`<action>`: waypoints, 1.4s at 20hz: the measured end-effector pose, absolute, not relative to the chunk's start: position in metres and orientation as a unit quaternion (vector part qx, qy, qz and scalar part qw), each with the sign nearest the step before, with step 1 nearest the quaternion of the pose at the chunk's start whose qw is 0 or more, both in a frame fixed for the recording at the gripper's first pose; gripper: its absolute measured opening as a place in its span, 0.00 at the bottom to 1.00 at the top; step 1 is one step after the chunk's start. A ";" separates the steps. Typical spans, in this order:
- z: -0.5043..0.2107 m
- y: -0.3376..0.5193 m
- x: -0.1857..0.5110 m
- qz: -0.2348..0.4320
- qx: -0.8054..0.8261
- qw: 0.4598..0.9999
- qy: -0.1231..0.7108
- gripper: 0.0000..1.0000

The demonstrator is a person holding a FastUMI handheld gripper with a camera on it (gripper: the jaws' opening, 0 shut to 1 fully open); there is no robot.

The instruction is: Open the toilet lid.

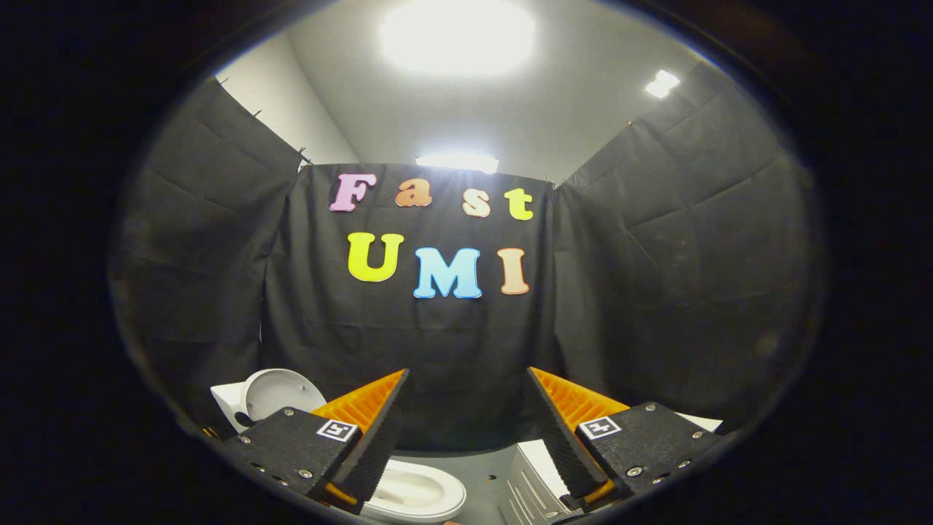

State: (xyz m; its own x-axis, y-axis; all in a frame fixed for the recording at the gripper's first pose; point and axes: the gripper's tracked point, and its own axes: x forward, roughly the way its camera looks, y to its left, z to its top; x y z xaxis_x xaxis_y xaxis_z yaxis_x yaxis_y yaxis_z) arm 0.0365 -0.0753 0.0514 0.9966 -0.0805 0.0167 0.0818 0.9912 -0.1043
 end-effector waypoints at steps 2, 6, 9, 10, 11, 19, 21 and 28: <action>0.047 -0.073 0.032 -0.029 -0.026 0.999 -0.008 0.94; 0.033 -0.081 0.035 -0.047 -0.012 0.999 0.000 0.94; 0.025 -0.077 0.038 -0.049 -0.038 0.998 0.010 0.94; 0.021 -0.076 0.038 -0.049 -0.045 0.998 0.014 0.94; 0.017 -0.075 0.040 -0.049 -0.050 0.997 0.019 0.94; -0.027 -0.055 0.052 -0.029 -0.051 0.997 0.047 0.94; -0.050 -0.051 0.059 -0.018 -0.035 0.997 0.059 0.95; -0.097 -0.062 0.069 -0.026 -0.008 0.996 0.086 0.95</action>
